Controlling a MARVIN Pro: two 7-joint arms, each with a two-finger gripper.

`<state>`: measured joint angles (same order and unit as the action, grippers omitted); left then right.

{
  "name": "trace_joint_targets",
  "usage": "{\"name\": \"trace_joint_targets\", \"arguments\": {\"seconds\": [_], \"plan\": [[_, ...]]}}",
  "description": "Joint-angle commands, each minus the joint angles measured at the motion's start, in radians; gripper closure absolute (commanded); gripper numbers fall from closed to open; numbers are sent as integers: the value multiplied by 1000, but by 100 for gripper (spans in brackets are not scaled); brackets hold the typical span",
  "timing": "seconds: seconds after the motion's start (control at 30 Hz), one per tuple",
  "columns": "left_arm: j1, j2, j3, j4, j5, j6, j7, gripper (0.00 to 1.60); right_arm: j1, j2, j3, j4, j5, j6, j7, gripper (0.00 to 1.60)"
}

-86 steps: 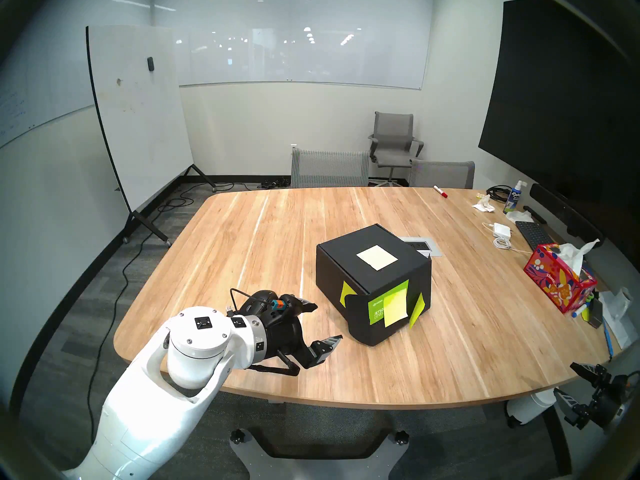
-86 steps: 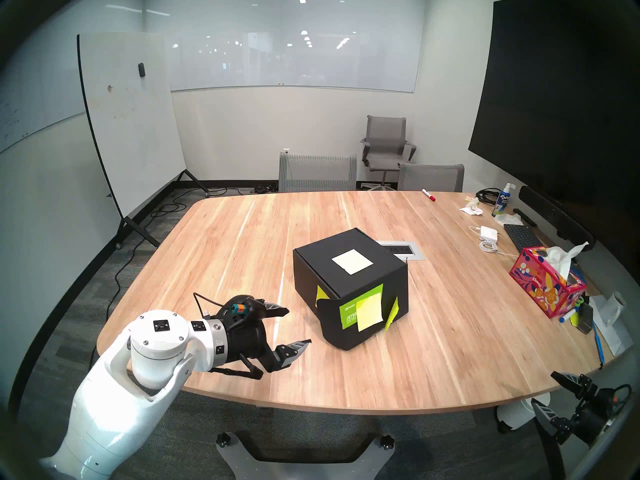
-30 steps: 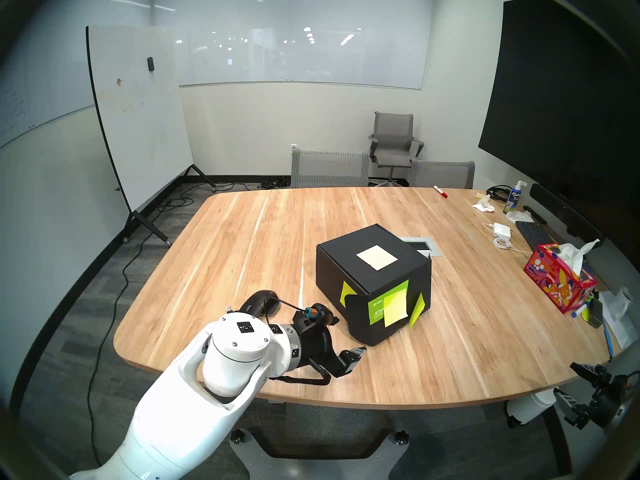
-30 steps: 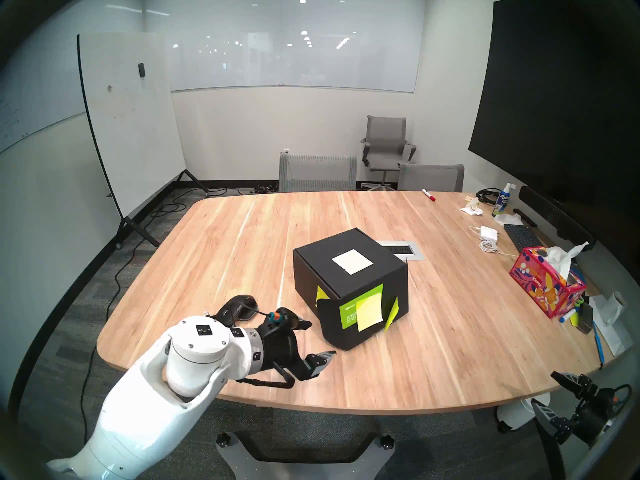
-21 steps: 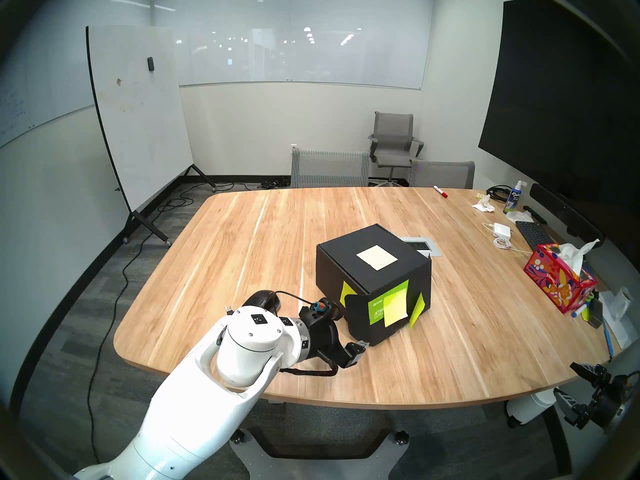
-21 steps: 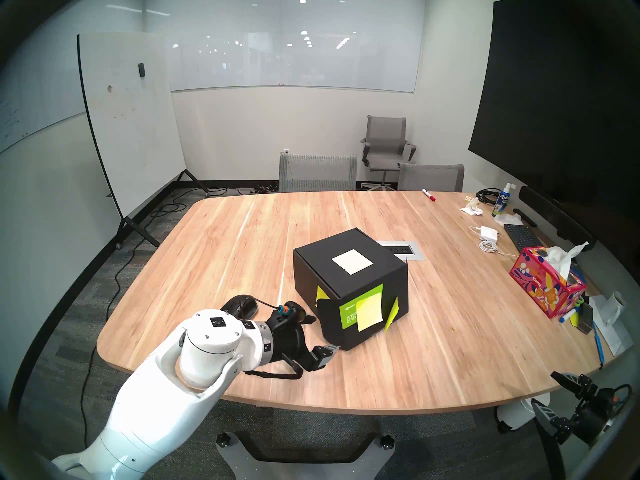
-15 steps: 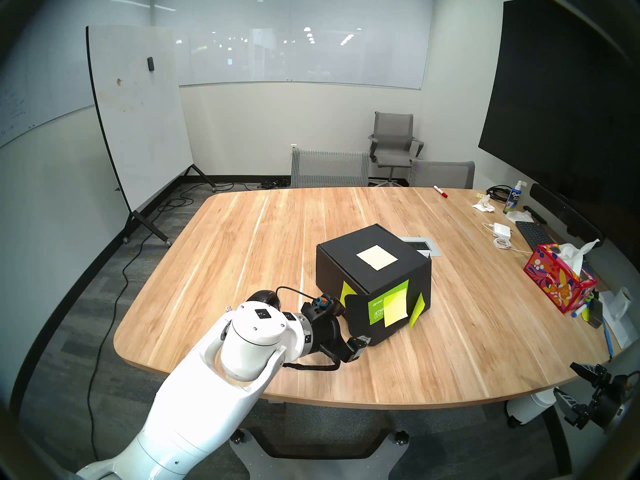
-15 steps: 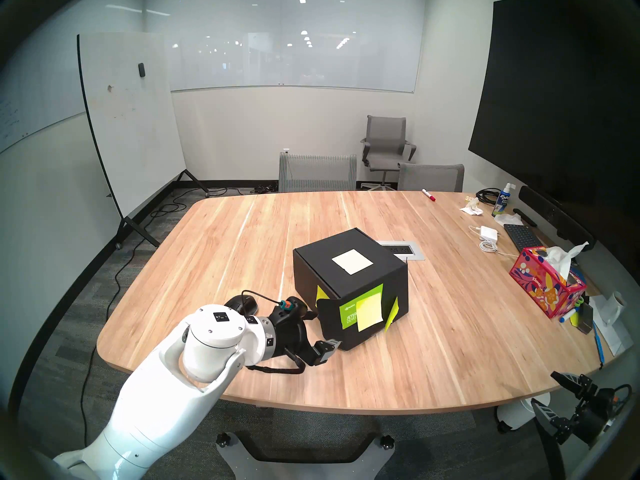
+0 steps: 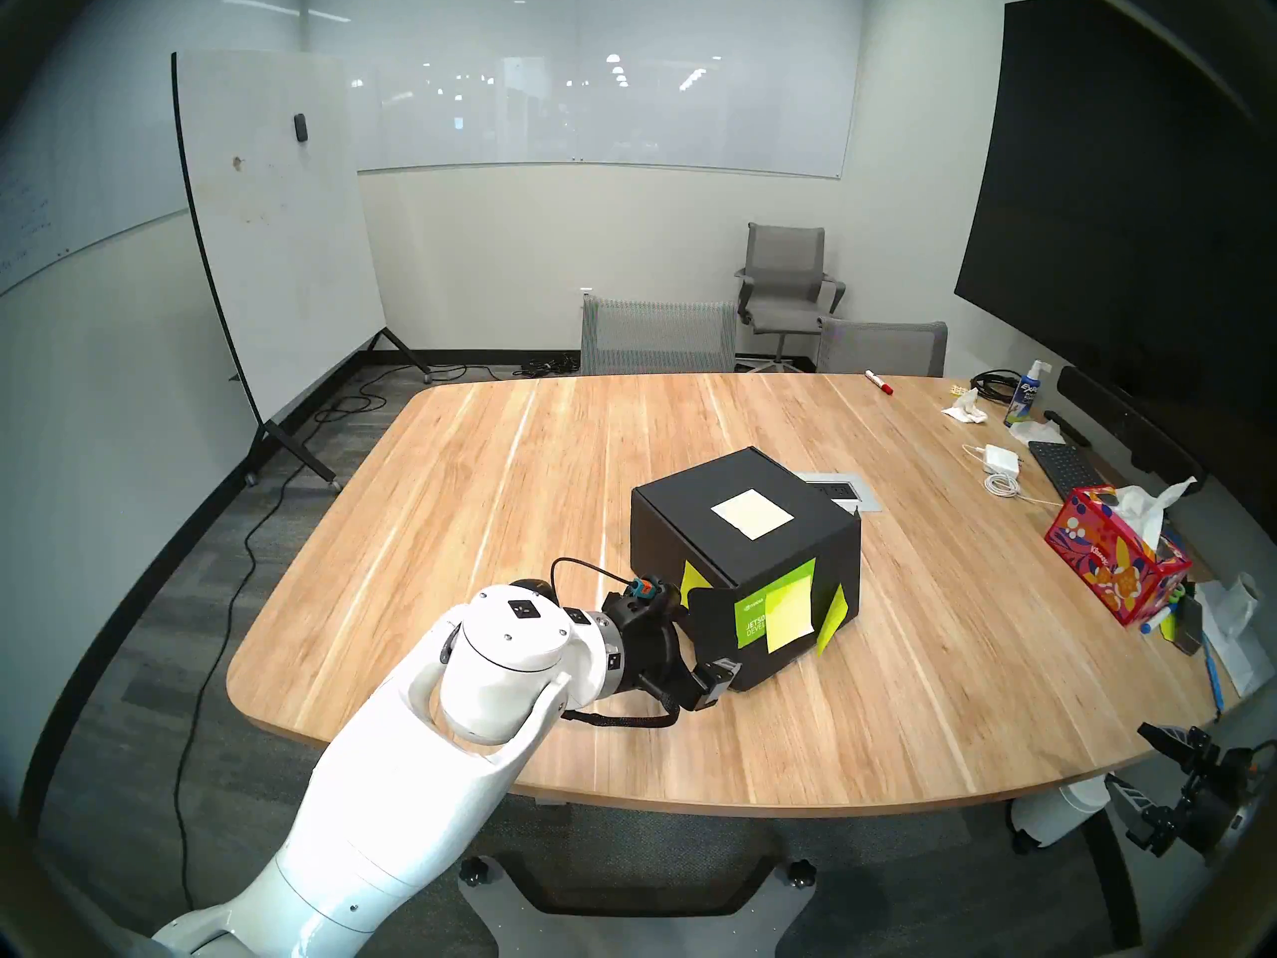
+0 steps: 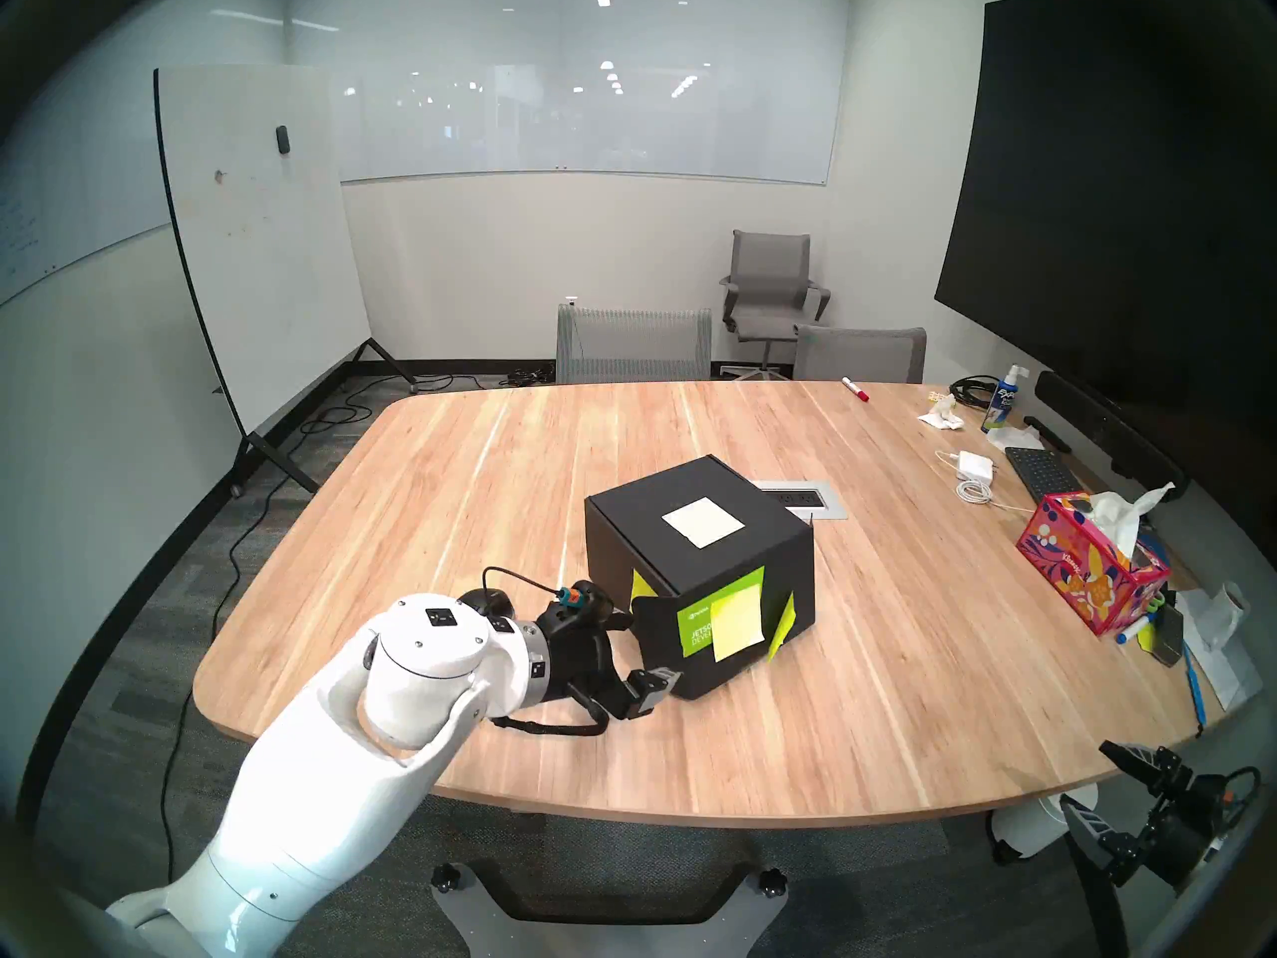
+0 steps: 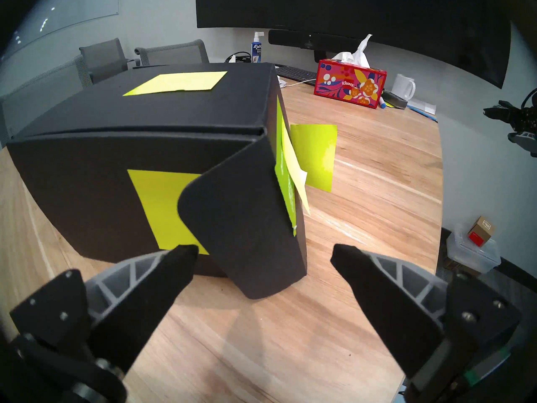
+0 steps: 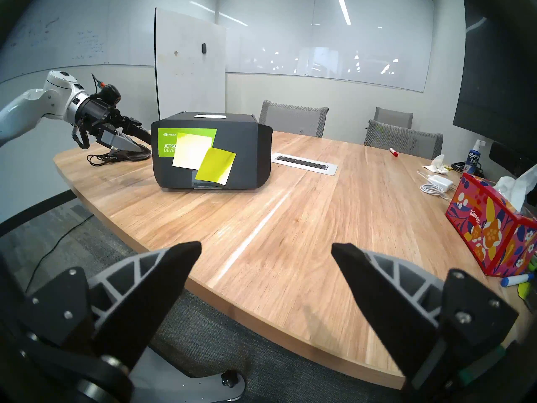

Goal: Open the box and place the mouse inside

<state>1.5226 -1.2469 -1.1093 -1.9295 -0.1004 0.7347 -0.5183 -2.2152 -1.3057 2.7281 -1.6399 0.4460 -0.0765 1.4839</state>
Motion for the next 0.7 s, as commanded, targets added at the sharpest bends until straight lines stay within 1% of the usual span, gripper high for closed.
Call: {"name": "trace_joint_targets", "arguments": {"seconds": [0.0,0.4,0.67], "plan": [[-1,-2,0,-8,-5,-3,-6,0,-2,-1,7,-6,6,1,0,0],[12,-8,6,-15,-3,9,-3,0,0,-1,9,-6,4,2,0,0],[5,-32,19,-14,-3,28,12,0,1,-2,9,-6,3,2,0,0]]}}
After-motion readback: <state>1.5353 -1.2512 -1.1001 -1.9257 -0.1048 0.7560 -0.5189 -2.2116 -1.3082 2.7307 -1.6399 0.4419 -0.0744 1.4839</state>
